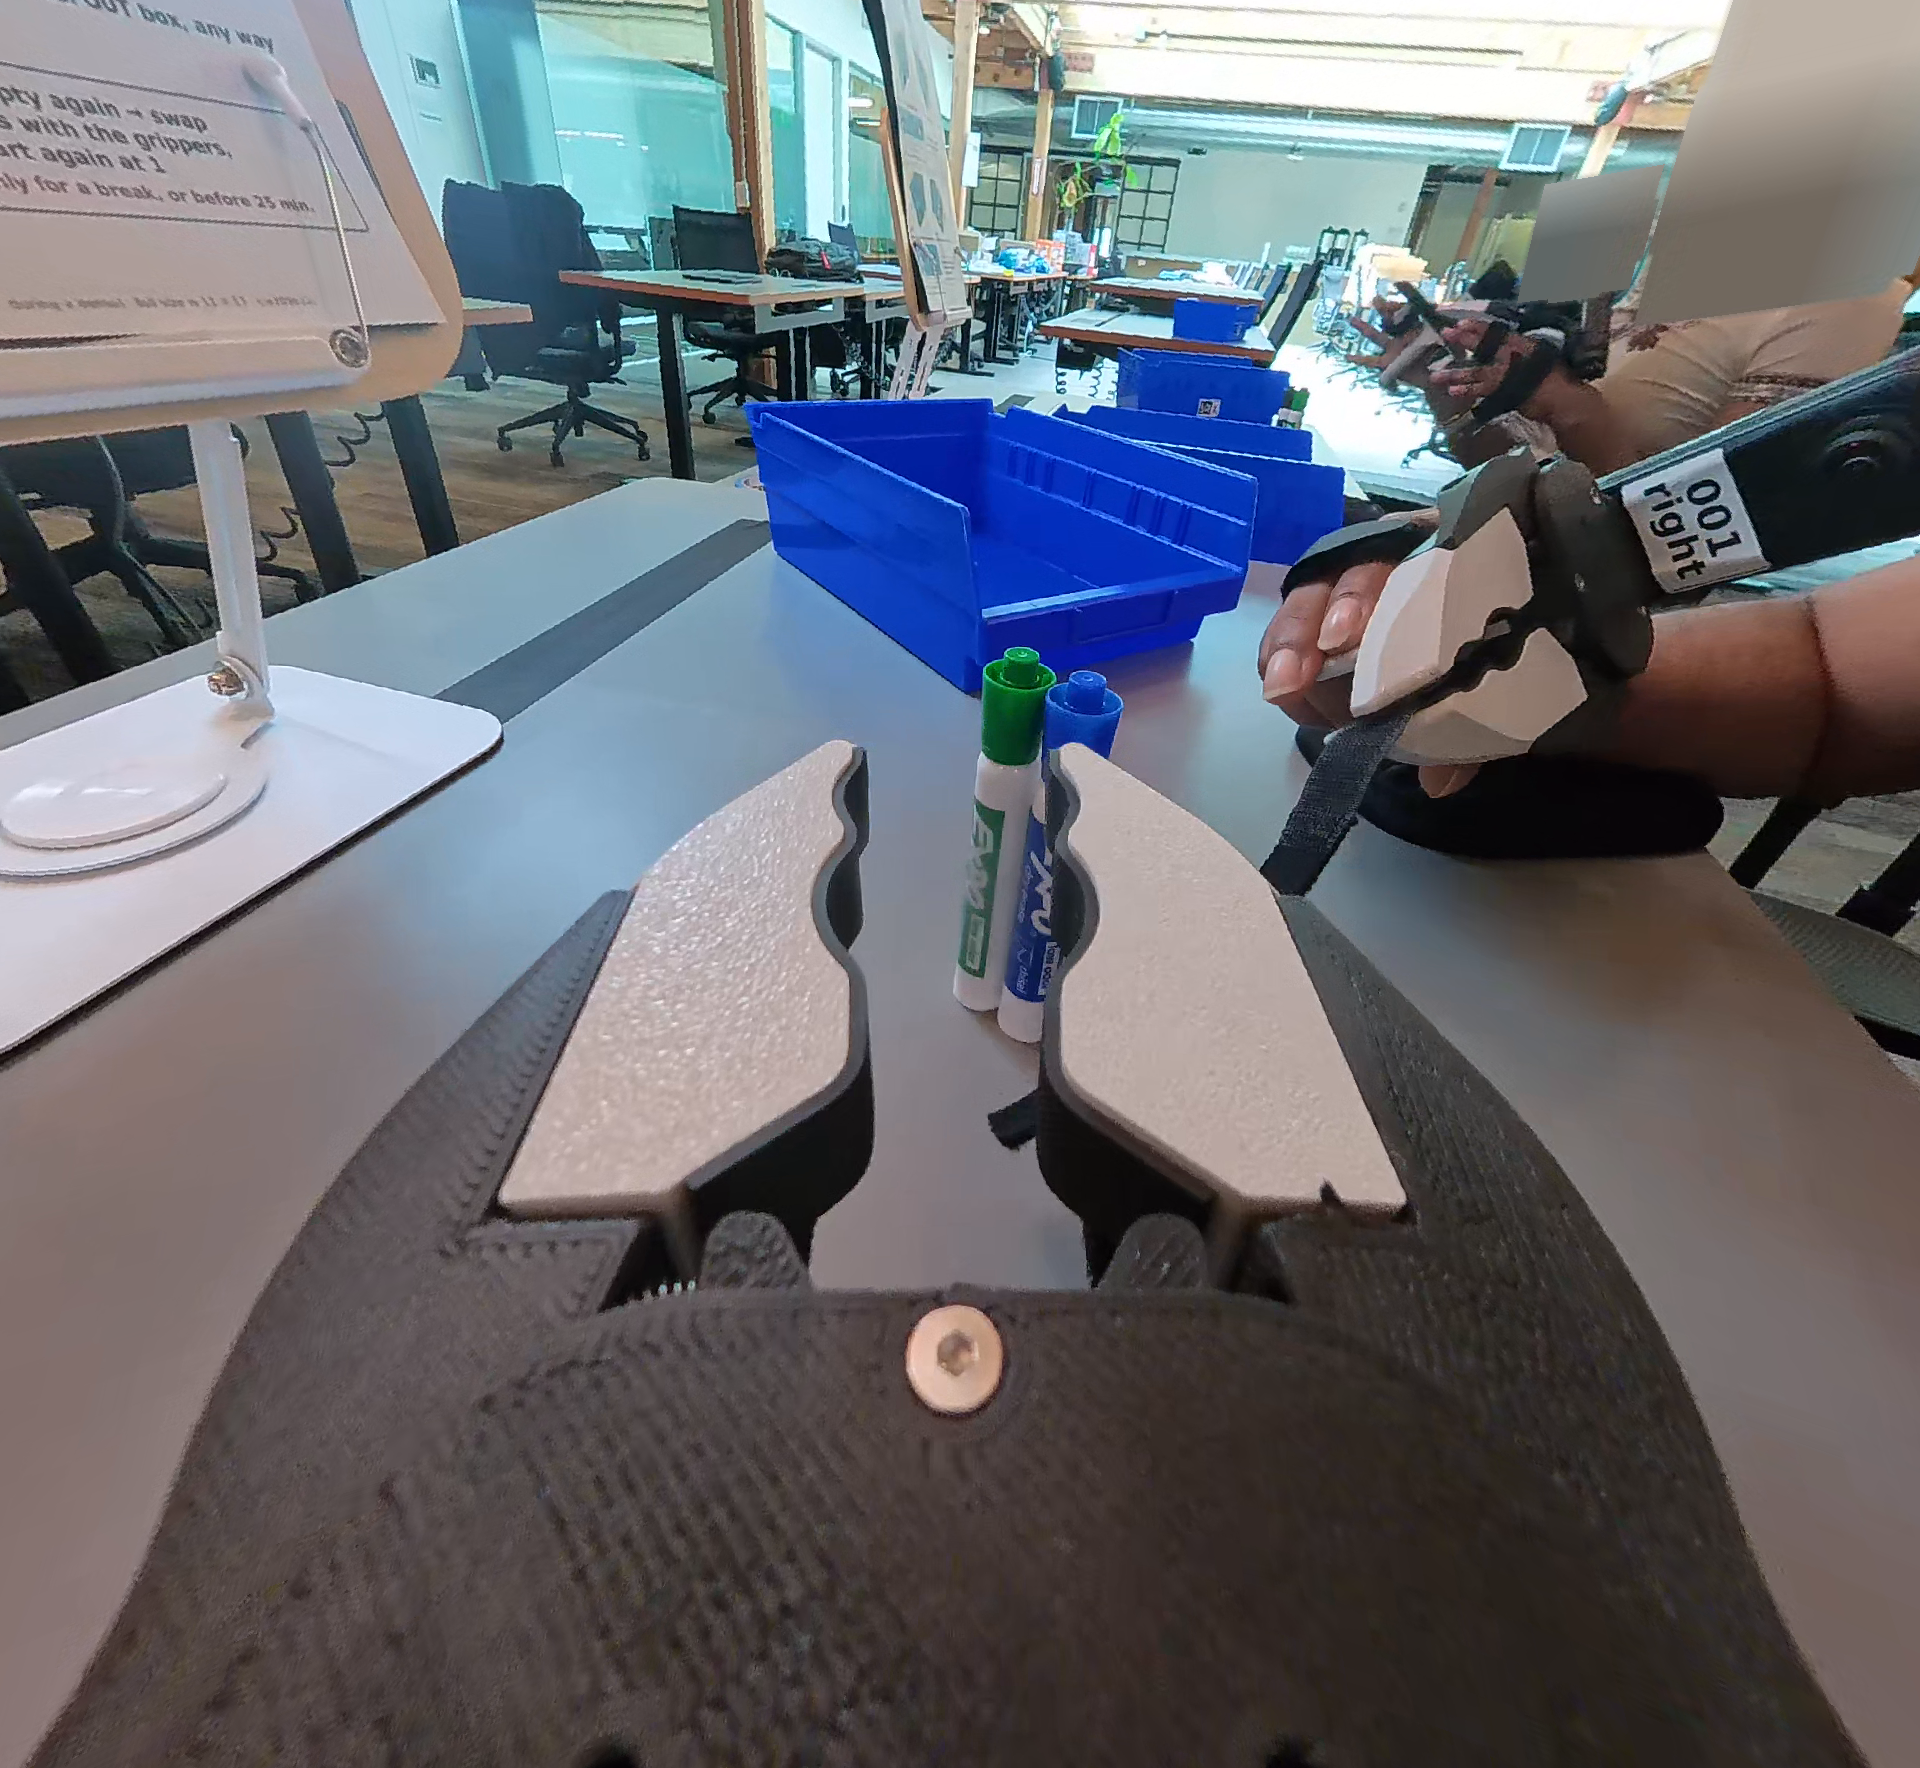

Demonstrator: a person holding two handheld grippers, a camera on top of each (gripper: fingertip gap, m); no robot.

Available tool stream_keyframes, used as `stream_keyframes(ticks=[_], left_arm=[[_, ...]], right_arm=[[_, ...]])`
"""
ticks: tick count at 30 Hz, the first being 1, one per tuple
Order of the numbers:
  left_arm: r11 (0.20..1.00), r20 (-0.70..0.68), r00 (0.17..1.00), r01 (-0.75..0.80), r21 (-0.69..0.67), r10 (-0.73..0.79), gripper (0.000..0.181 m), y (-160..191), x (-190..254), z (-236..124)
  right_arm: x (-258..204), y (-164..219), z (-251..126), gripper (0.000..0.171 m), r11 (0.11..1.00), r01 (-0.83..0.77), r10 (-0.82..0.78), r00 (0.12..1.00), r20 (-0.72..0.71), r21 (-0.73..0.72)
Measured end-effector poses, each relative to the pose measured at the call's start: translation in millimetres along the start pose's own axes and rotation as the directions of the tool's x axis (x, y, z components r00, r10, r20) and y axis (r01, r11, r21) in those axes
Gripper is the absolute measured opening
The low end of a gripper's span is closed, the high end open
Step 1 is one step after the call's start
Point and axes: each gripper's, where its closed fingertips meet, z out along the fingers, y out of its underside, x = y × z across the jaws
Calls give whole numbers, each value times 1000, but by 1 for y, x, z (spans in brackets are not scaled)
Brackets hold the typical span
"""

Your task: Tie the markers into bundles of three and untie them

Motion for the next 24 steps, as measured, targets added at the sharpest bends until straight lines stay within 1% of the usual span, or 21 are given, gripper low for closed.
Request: stream_keyframes(ticks=[13,17,24], left_arm=[[998,-24,999,-25,-50,23,32,8,7,5],[998,-33,999,-23,-61,21,33,10,8,6],[996,-50,999,-25,-82,21,33,13,12,8]], right_arm=[[-6,5,2,2,1000,-13,13,1000,11,-18],[-6,7,3,2,998,-62,62,998,16,-12],[-4,11,5,2,980,-199,199,979,34,2]])
